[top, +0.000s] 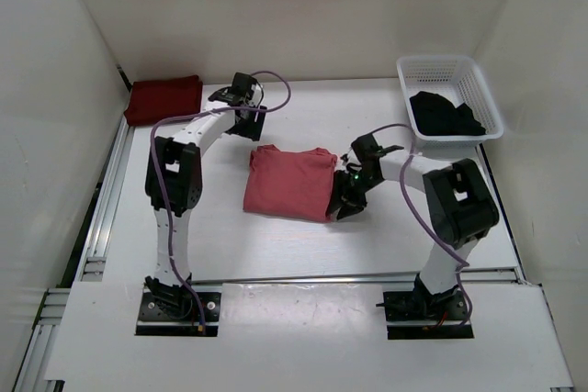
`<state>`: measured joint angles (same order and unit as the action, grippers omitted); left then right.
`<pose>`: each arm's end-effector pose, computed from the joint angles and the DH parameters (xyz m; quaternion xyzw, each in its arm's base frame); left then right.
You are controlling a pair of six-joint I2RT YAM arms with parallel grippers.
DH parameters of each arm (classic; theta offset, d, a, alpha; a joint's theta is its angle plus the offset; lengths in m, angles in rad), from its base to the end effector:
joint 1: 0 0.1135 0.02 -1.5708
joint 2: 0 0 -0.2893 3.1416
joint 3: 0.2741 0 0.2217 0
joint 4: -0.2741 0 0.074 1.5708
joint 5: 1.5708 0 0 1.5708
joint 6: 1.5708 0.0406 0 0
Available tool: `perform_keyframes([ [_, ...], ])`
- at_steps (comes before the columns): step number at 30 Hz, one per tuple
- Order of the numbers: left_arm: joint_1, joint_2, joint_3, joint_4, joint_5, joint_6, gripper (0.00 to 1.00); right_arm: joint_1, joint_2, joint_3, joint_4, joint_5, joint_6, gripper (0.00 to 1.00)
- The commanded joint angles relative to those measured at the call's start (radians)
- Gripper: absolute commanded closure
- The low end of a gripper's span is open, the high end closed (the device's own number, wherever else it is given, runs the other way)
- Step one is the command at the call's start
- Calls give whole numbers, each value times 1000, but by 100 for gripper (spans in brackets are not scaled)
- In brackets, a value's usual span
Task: Fold and stack the t-shirts
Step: Smooth out wrinkles on the folded tshirt
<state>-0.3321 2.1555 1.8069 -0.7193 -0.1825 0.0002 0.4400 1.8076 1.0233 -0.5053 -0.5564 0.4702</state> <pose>0.4332 -0.1416 0.2384 0.1372 0.9550 0.0461 0.2589 0.2726 0.1521 0.1822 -0.0241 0.9525 0.3035 0.0015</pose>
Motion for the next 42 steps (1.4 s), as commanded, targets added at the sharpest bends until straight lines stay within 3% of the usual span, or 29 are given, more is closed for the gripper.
perform_keyframes([
  [1,36,-129,40,0,32,0,17,-50,-146,83,-168,185,-59,52],
  [3,22,-213,7,0,70,0,17,-60,-188,162,-212,271,-44,57],
  [6,-36,-269,-56,-11,210,0,17,-46,-174,240,-196,284,-33,79],
  [10,-45,-226,-78,-81,373,0,38,-37,-18,430,-133,117,1,98],
  [11,-45,-208,-78,-103,373,0,47,-37,20,463,-110,87,25,100],
  [15,-45,-120,-54,-153,383,0,60,-27,199,592,-101,37,68,100],
  [24,-24,10,26,-154,335,0,62,-66,308,633,-67,134,122,100],
  [32,25,61,71,-154,322,0,41,-133,407,669,-49,165,146,100],
  [36,47,20,57,-154,322,0,22,-144,420,669,-49,156,146,100],
  [40,70,-65,57,-129,278,0,5,-153,342,669,-49,177,127,100],
  [42,99,-107,37,-129,268,0,5,-164,287,669,-49,202,113,100],
])
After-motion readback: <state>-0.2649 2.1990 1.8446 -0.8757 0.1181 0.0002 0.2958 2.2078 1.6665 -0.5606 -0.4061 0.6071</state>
